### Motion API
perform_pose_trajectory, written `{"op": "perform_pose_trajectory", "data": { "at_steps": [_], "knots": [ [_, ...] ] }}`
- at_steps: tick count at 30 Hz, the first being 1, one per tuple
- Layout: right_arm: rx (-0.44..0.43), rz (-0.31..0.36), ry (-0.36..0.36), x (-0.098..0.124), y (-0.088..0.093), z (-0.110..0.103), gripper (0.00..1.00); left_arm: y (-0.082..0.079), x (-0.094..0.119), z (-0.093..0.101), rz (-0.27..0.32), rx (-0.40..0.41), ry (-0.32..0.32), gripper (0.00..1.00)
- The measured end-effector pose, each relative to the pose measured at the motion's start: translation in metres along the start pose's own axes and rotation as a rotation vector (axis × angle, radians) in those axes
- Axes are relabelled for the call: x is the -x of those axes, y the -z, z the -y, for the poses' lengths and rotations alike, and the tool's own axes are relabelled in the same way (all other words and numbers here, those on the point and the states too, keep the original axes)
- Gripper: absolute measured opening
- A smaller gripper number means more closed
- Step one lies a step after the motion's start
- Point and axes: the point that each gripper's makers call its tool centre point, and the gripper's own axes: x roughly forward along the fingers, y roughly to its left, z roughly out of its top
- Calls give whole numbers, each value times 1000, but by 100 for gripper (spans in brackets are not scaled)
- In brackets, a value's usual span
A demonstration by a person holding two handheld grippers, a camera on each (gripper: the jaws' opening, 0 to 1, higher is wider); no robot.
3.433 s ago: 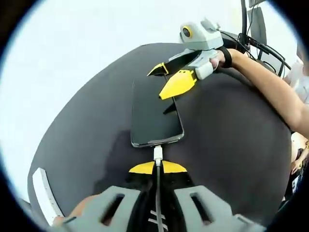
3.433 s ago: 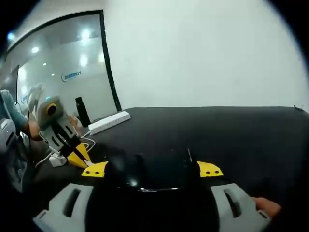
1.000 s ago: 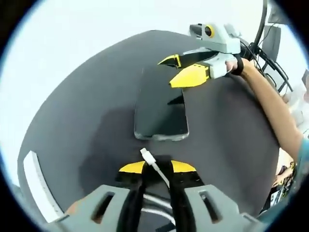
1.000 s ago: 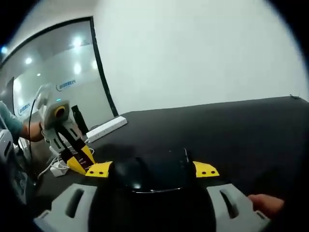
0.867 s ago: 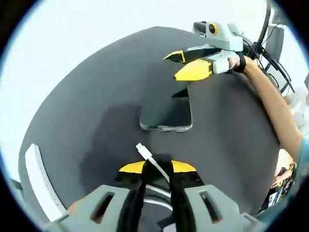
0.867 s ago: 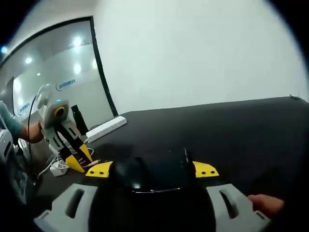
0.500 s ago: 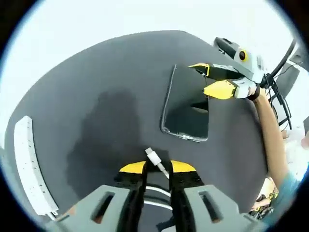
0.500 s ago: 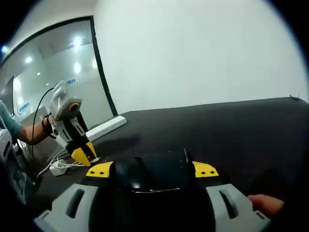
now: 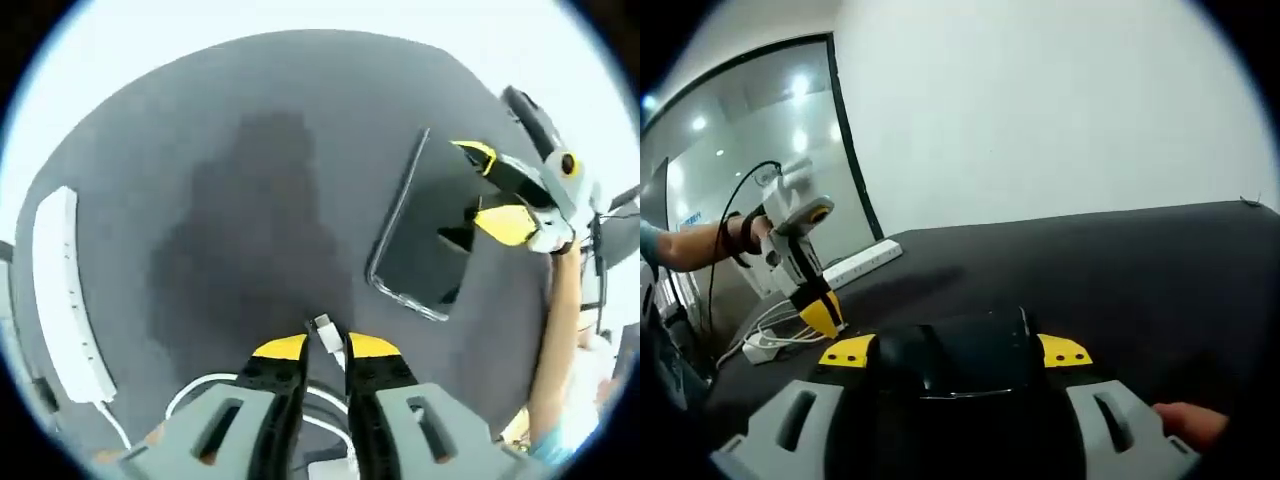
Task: Connect the charging cable to the phone, plug the charger into the socket, and turn on the power strip switch to charge the phone.
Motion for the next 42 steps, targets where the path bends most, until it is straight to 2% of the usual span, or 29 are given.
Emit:
{"op": "perform_pose_trajectory", "data": {
  "at_steps": [3, 6, 7, 8, 9, 10, 11, 12, 14, 15, 16, 17, 18, 19, 21, 26, 30, 33, 34, 38, 42],
  "knots": [
    [1, 1, 2, 1, -1, 2, 59, 2, 1, 7, 5, -53, -39, 5],
    [3, 2, 2, 1, 2, -7, 59, 5, 2, 13, 15, -75, -39, 4],
    [2, 2, 2, 1, 2, -8, 59, 3, 4, 16, 45, -174, -29, 4],
    [3, 2, 2, 1, 3, -9, 59, 6, 4, 17, 42, -182, -30, 4],
    [3, 2, 2, 1, 3, -8, 59, 9, 5, 22, 34, -261, -10, 4],
    [2, 2, 2, 1, 3, -7, 59, 7, 4, 29, 70, -365, 24, 4],
    [1, 2, 2, 1, 3, -7, 59, 14, 4, 27, 45, -350, 8, 4],
    [1, 2, 3, 1, 3, -5, 59, 14, 4, 30, 57, -423, 20, 3],
    [-1, 2, 2, 1, 2, -5, 59, 12, 5, 32, 89, -505, 13, 3],
    [-1, 2, 3, 1, 3, -5, 58, 6, 5, 38, 114, -589, 54, 3],
    [0, 2, 3, 1, 3, -5, 58, 8, 5, 38, 102, -544, 53, 3],
    [-2, 2, 3, 1, 3, -5, 58, 8, 4, 39, 99, -554, 53, 3],
    [-3, 3, 3, 1, 2, -4, 58, 5, 3, 40, 120, -640, 44, 3],
    [-2, 2, 4, 1, 1, 0, 58, 5, 2, 39, 111, -628, 25, 3],
    [-3, 3, 4, 1, 1, 1, 58, 10, 2, 44, 102, -654, 14, 3],
    [-2, 3, 5, 1, 1, 3, 58, 3, -1, 49, 115, -634, 40, 3],
    [-4, 3, 5, 0, 0, 3, 58, -2, -2, 48, 95, -634, 29, 3],
    [-7, 4, 4, 0, 0, 4, 58, -5, -1, 56, 134, -578, 68, 3],
    [-9, 4, 4, 0, 0, 4, 59, -5, -2, 58, 121, -569, 82, 3],
    [-12, 5, 3, 0, -1, 5, 59, -7, -4, 57, 105, -592, 51, 3],
    [-12, 5, 3, 0, 1, 1, 59, -6, -4, 55, 102, -571, 61, 3]
  ]
}}
